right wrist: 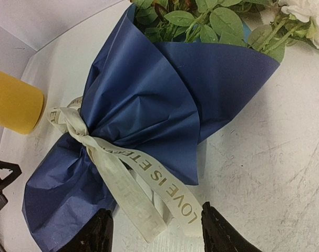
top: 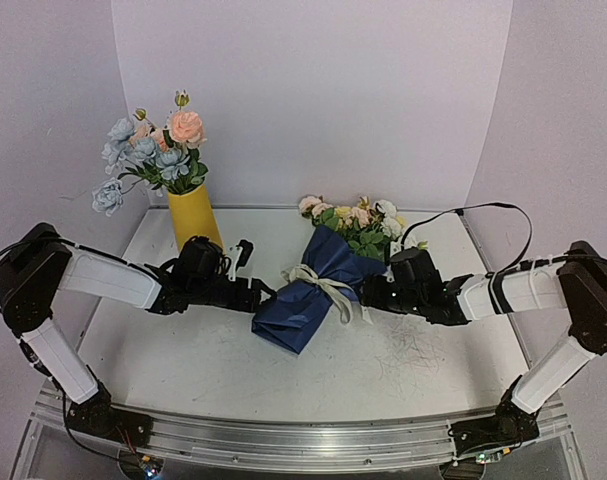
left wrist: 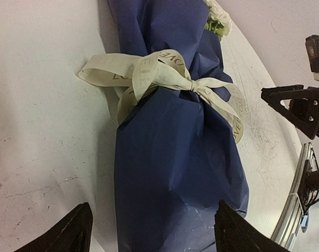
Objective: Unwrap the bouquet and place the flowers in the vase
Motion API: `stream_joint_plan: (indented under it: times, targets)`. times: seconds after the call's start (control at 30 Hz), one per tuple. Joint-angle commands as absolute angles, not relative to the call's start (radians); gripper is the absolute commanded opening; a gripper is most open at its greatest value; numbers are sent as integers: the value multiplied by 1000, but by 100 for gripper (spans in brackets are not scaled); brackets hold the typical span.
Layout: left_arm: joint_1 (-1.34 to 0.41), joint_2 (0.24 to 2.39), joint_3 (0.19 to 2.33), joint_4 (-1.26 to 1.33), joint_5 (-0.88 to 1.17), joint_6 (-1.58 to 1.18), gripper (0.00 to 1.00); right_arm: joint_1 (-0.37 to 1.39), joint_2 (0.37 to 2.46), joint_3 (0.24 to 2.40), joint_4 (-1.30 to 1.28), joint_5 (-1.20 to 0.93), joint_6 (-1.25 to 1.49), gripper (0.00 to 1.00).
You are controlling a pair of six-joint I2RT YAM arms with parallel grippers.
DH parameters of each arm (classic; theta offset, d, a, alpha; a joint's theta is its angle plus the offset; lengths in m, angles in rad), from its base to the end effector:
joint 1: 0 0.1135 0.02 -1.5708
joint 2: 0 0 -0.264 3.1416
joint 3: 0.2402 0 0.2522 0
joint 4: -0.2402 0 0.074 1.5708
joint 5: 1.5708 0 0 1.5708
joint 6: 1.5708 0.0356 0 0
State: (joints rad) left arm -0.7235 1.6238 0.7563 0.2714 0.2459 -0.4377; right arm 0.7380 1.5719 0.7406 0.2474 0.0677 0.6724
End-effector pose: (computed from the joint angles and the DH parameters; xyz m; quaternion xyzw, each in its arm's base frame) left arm 0.2401 -0.2236 0.1682 0.1817 0.8598 -0.3455 0.3292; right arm 0.2392 0.2142 0.1766 -0.0128 0.8803 0.2841 0.3798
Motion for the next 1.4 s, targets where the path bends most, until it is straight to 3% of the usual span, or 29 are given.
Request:
stream_joint_plan:
  times: [0.0,0.77,0.9,0.97,1.13,1.37]
  targets:
    - [-720,1689,829,294,309,-413,78,736,1588,759,247,28,613,59]
    - [-745,1755,790,291,281,-396,73,737,1761,868,176,93,565,45]
    - [-751,1753,771,291,279,-394,72,736,1770,880,169,110,566,33]
    - [-756,1753,762,291,281,-394,71,736,1744,874,166,133,572,16]
    - [-762,1752,744,291,269,-393,68,737,1660,855,150,182,582,1]
    - [-798,1752,734,290,285,-407,67,734,1576,847,98,236,596,0]
